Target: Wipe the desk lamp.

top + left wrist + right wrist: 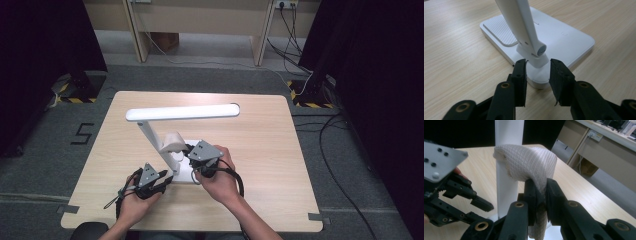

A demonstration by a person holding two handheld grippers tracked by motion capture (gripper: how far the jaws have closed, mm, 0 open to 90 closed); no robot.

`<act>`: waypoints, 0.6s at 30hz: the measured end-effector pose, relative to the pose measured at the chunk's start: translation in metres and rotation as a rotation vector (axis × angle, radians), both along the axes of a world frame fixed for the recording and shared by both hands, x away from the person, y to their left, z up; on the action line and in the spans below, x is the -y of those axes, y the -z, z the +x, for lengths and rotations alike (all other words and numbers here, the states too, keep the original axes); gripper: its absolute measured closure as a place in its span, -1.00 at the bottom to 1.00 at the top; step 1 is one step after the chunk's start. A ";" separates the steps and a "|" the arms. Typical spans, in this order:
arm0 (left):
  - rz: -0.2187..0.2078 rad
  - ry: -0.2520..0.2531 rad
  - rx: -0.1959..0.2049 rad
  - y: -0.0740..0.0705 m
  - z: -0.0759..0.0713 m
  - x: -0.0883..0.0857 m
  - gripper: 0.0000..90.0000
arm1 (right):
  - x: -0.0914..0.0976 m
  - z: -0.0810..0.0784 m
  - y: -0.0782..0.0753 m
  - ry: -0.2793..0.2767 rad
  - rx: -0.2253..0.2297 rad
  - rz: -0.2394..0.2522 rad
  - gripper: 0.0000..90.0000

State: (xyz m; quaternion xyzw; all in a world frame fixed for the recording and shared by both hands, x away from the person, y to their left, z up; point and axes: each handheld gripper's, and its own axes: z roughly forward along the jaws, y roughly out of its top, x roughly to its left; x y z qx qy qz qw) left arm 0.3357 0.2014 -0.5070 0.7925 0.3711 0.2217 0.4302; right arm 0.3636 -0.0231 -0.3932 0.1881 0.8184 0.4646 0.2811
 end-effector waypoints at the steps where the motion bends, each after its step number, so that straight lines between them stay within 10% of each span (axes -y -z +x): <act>1: -0.005 0.009 -0.005 0.000 0.002 0.000 0.52 | -0.003 0.001 -0.003 -0.010 0.014 0.000 0.80; 18: -0.009 0.036 -0.022 0.006 0.013 0.004 0.77 | -0.011 0.002 -0.013 -0.014 0.024 0.010 0.79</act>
